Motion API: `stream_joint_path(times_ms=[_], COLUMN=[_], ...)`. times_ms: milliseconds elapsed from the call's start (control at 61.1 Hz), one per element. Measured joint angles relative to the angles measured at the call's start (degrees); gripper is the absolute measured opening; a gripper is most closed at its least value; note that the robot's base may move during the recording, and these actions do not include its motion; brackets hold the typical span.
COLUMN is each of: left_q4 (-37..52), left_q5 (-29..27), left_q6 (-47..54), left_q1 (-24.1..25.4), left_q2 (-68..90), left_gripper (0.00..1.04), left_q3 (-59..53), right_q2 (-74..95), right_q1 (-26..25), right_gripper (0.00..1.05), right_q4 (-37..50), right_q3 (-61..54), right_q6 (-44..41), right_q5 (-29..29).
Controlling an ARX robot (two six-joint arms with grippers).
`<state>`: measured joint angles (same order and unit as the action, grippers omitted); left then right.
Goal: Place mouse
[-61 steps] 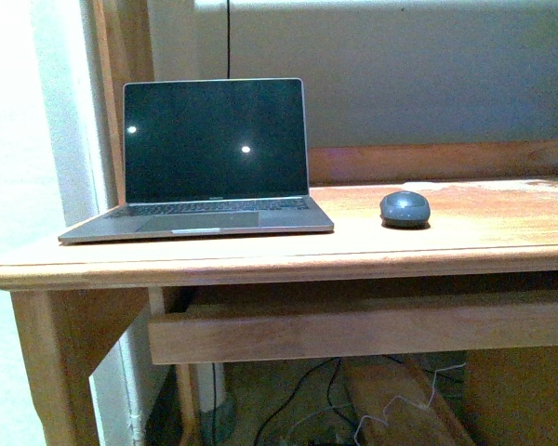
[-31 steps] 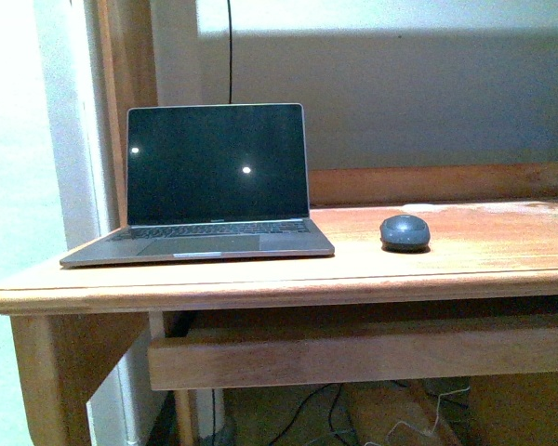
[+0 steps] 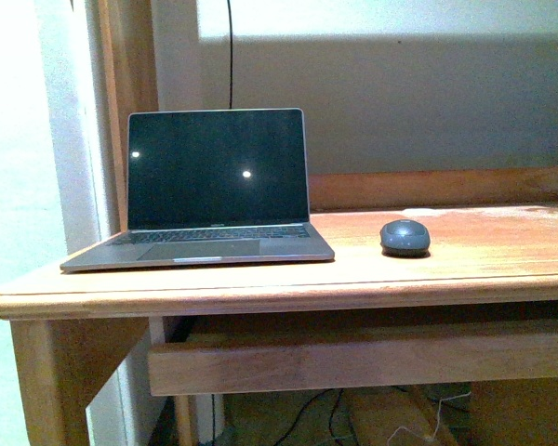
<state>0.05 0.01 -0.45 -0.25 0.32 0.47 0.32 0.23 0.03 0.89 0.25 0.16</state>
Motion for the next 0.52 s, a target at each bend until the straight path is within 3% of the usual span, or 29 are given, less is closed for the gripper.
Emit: stream_joint_path(times_ms=[344, 524], left_q4=[0.0, 0.0], left_q5=[0.0, 0.0], left_q6=[0.0, 0.0], left_q1=[0.0, 0.0], left_q2=[0.0, 0.0], left_gripper=[0.97, 0.97], left_q3=[-0.02, 0.0], right_q2=[0.0, 0.0], right_q1=[0.0, 0.0], right_gripper=[0.96, 0.97], right_q4=[0.0, 0.0], right_q3=[0.0, 0.0], right_q6=[0.0, 0.0], right_q5=[0.0, 0.0])
